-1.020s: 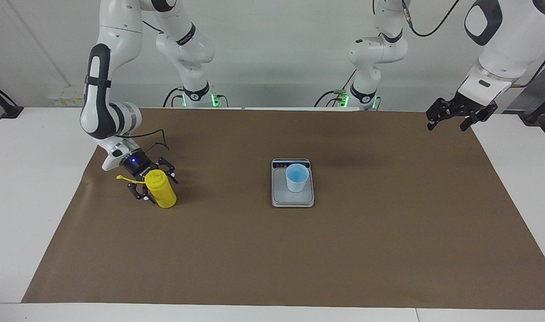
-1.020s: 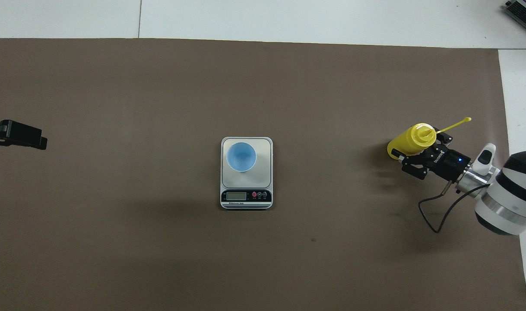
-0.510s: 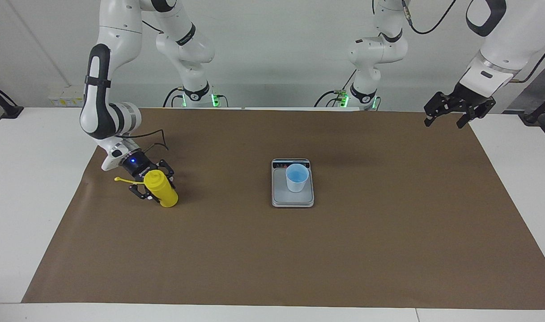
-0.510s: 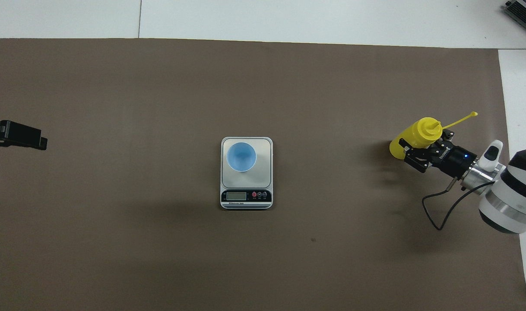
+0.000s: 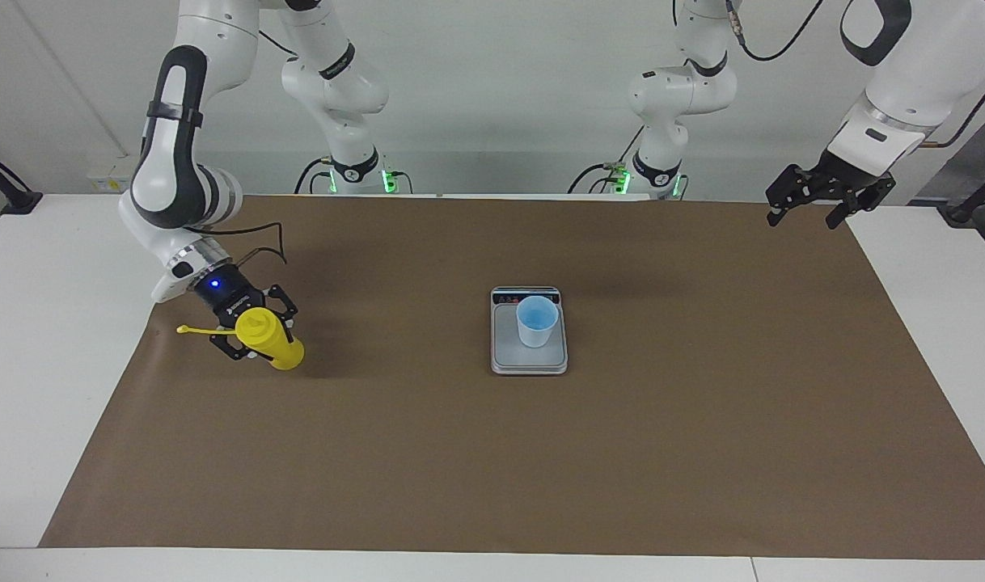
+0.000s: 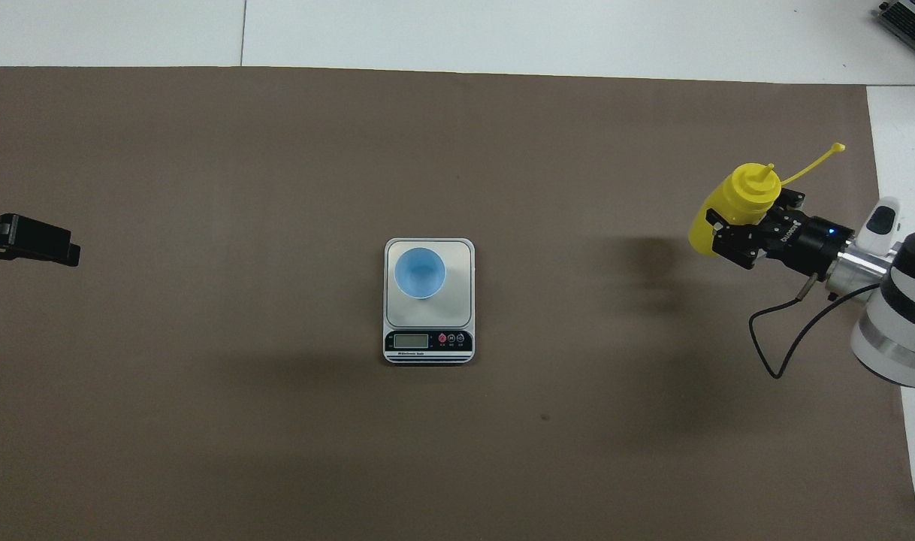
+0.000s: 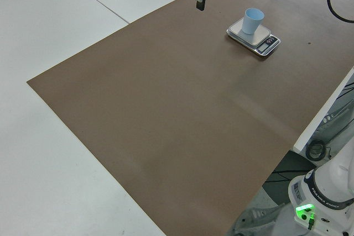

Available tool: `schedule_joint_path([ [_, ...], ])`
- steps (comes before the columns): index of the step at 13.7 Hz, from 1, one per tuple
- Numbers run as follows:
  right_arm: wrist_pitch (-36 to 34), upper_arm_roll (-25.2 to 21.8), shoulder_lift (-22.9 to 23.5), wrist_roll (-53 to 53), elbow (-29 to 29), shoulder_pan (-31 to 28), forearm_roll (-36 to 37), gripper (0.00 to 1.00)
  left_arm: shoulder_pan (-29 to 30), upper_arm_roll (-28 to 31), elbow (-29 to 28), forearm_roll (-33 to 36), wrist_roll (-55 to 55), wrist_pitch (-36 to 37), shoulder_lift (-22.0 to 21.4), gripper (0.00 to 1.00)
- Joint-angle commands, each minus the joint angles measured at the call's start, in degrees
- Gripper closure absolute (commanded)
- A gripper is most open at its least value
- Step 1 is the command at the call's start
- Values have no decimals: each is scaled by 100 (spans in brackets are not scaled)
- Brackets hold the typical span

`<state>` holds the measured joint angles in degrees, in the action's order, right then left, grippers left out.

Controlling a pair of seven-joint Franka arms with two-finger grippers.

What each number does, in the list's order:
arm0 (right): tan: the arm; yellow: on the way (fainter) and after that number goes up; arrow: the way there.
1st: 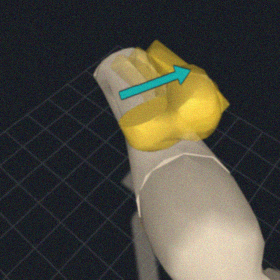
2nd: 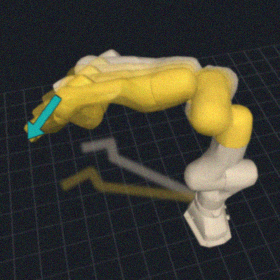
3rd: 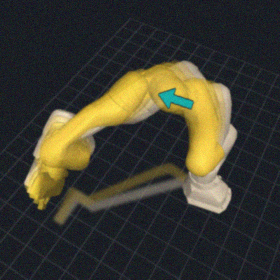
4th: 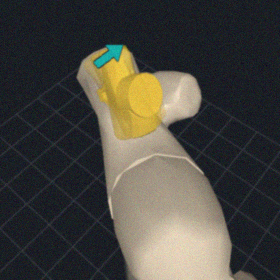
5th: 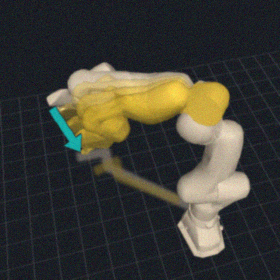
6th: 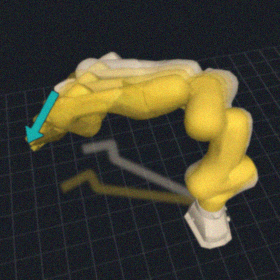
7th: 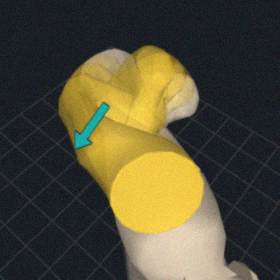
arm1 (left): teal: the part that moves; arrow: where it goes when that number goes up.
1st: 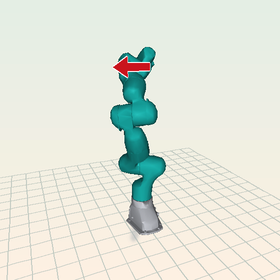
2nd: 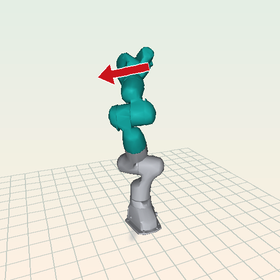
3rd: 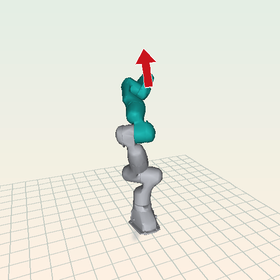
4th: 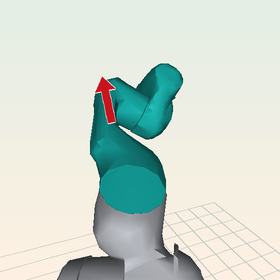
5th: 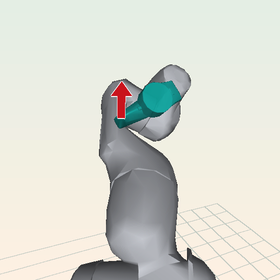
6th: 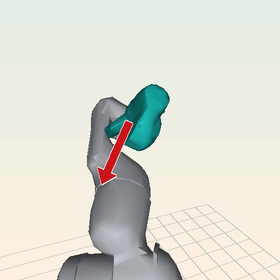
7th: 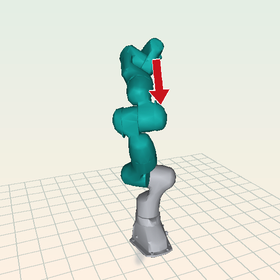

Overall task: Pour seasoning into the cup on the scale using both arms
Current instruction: 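Lift the yellow bottle with the right gripper toward the cup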

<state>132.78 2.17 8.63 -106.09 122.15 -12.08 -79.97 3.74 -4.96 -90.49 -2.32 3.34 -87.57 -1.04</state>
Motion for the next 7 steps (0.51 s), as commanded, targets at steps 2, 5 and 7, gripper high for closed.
schedule_joint_path([
  [2,555,38,-195,1044,-225,512,367,83,-40,4,-109,83,-44,39,-142,0],
  [5,898,38,-195,1984,-533,934,1164,83,-93,13,-109,83,-35,39,-142,0],
  [7,1275,29,-204,2512,-604,1338,1824,83,-93,21,-100,100,-61,39,-142,0],
])
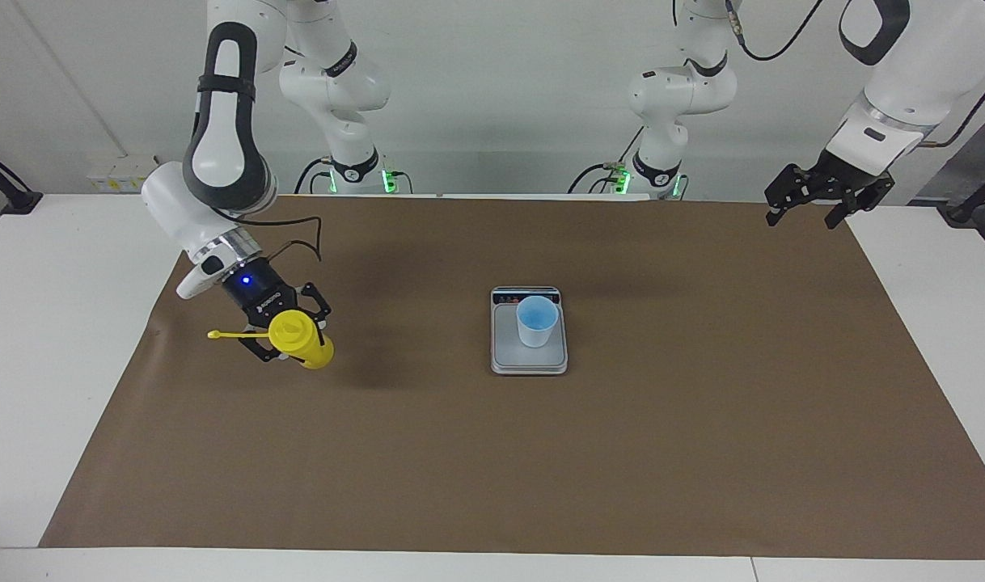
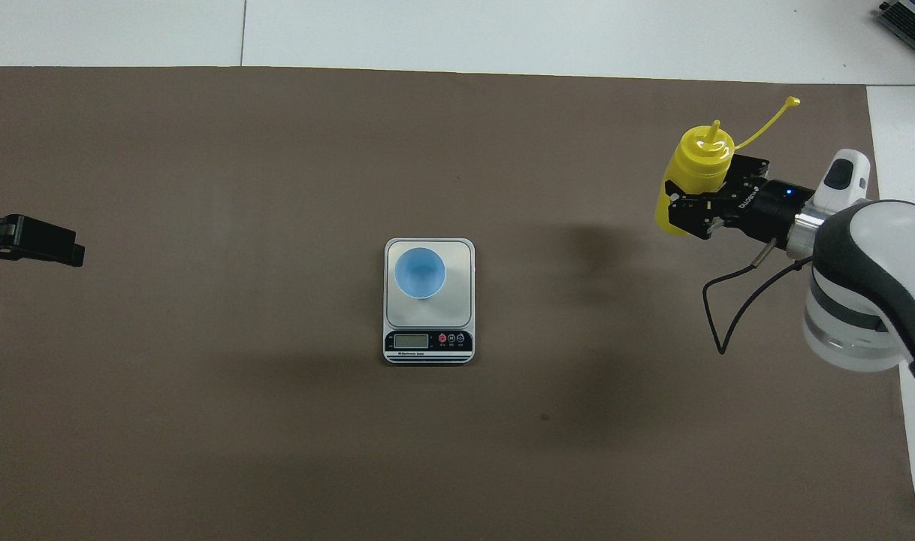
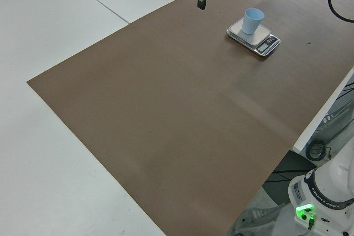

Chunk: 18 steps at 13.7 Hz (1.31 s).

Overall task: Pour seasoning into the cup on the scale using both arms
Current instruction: 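Lift the yellow bottle with the right gripper toward the cup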

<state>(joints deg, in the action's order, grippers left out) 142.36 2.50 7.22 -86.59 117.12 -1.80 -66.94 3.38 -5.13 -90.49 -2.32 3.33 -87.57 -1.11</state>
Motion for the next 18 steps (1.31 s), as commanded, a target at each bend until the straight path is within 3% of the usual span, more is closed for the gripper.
schedule_joint_path([
  [1,501,-4,-63,808,-101,520,829,83,-39,47,-83,135,-52,82,-126,0],
  [6,758,-4,-37,1529,-198,987,2269,84,5,38,-117,179,-8,197,-205,0],
  [10,828,-4,25,2459,-373,1391,4412,89,14,47,-118,179,-43,188,-214,0],
  [12,793,5,34,3188,-409,1550,5572,100,14,64,-118,171,-43,188,-214,0],
  [13,758,5,34,3470,-444,1594,6048,100,23,64,-118,171,-43,188,-214,0],
  [18,-261,14,104,3632,-1015,1850,7045,100,14,64,-118,171,-43,188,-205,0],
])
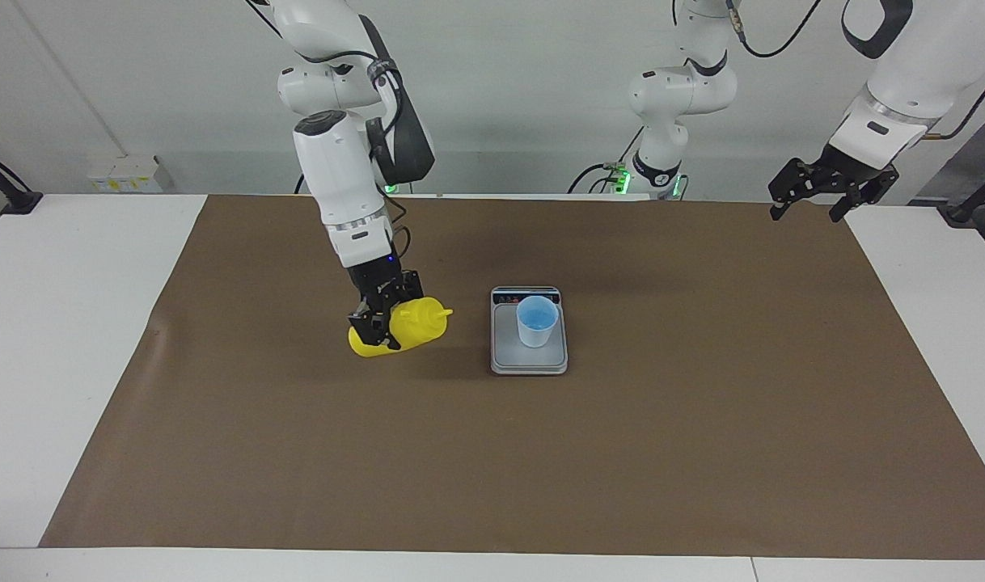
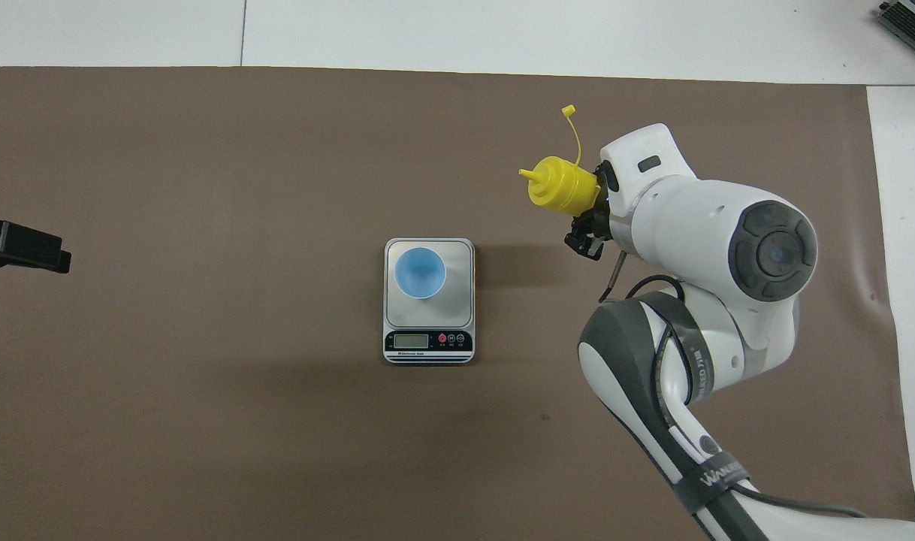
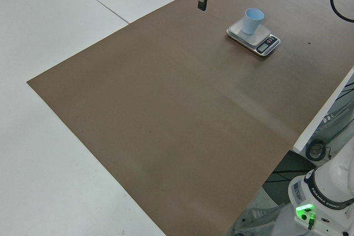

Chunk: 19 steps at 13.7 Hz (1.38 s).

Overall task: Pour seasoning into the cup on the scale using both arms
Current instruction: 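Lift the yellow bottle with the right gripper toward the cup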

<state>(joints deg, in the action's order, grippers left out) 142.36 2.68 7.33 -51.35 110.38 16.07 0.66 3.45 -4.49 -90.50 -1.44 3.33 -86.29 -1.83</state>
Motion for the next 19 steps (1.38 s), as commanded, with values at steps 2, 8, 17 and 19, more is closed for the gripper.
schedule_joint_path([
  [2,-314,-30,93,317,-385,282,626,100,6,1,-117,91,-43,59,-134,0],
  [8,-824,-4,550,1057,-1009,844,2926,100,6,10,-117,83,-43,59,-134,0],
  [17,-701,23,1042,1066,-1018,1213,4336,100,6,10,-117,83,-43,59,-142,0],
  [19,-692,22,1148,1066,-1018,1276,4688,100,6,1,-117,83,-43,59,-134,0],
])
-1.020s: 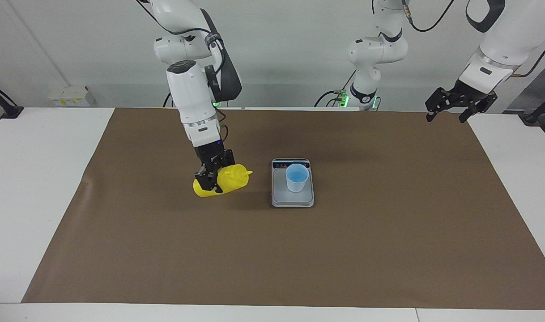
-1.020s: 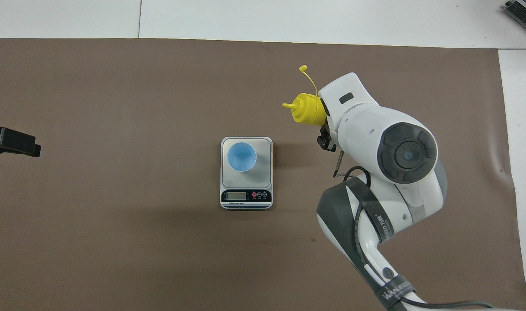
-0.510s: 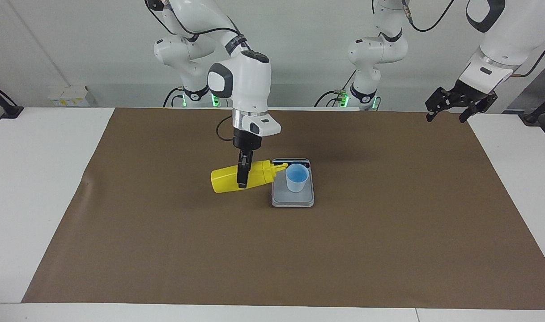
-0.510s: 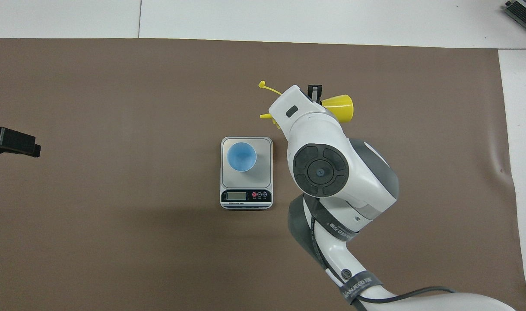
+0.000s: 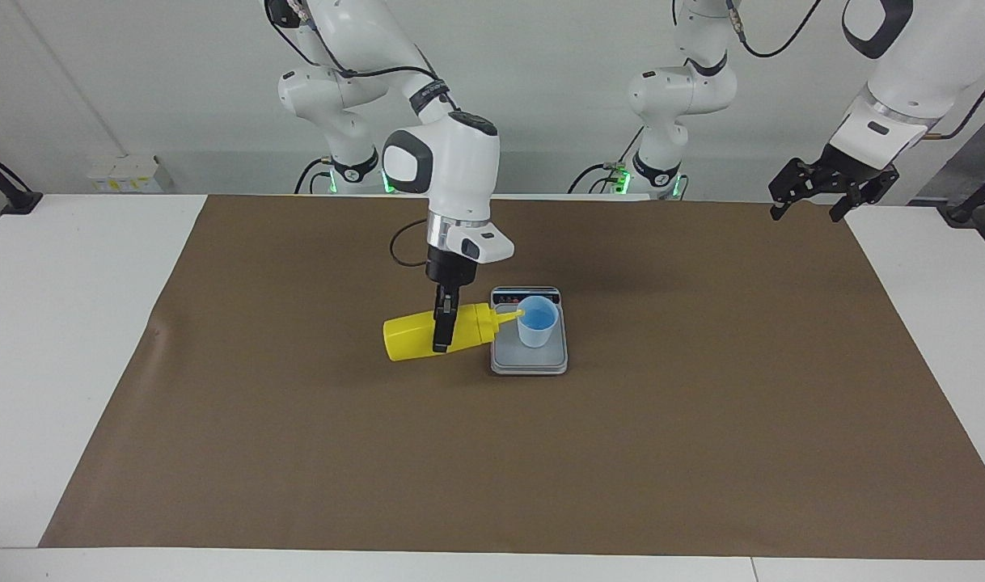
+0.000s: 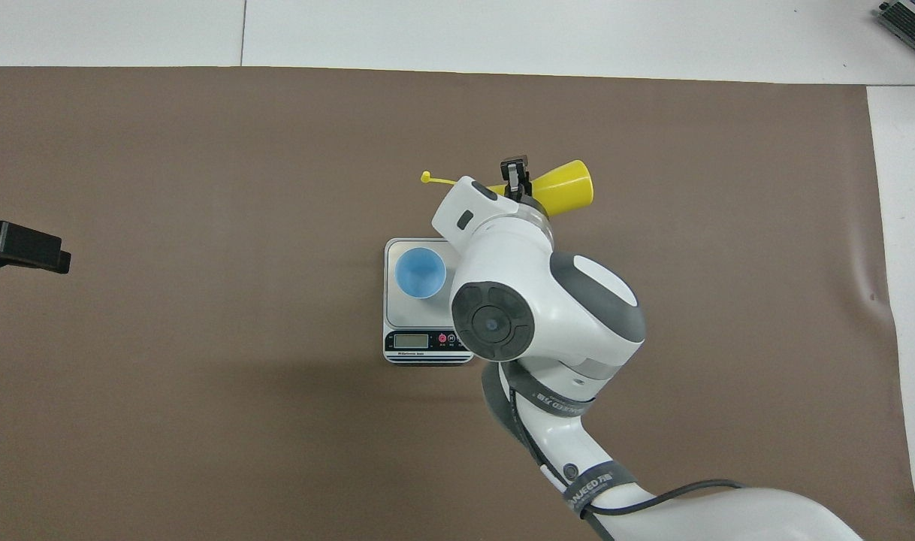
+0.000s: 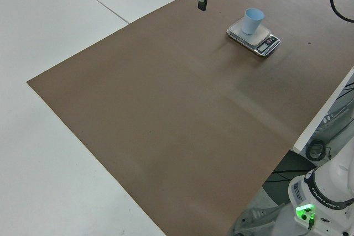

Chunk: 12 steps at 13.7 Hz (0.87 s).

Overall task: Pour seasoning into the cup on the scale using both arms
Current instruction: 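Tilt the yellow bottle over the blue cup with the right gripper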

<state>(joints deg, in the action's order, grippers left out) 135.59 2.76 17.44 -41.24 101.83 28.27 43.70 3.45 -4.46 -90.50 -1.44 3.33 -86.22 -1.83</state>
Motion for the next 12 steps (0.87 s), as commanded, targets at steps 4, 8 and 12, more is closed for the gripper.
schedule_joint_path([
  [4,-208,5,242,55,-76,284,1095,100,6,7,-117,91,-43,53,-142,0],
  [8,-628,5,278,168,-49,495,1464,100,6,7,-117,82,-43,53,-133,0],
  [12,-762,5,278,345,12,592,1650,100,6,-2,-117,82,-43,53,-142,0],
])
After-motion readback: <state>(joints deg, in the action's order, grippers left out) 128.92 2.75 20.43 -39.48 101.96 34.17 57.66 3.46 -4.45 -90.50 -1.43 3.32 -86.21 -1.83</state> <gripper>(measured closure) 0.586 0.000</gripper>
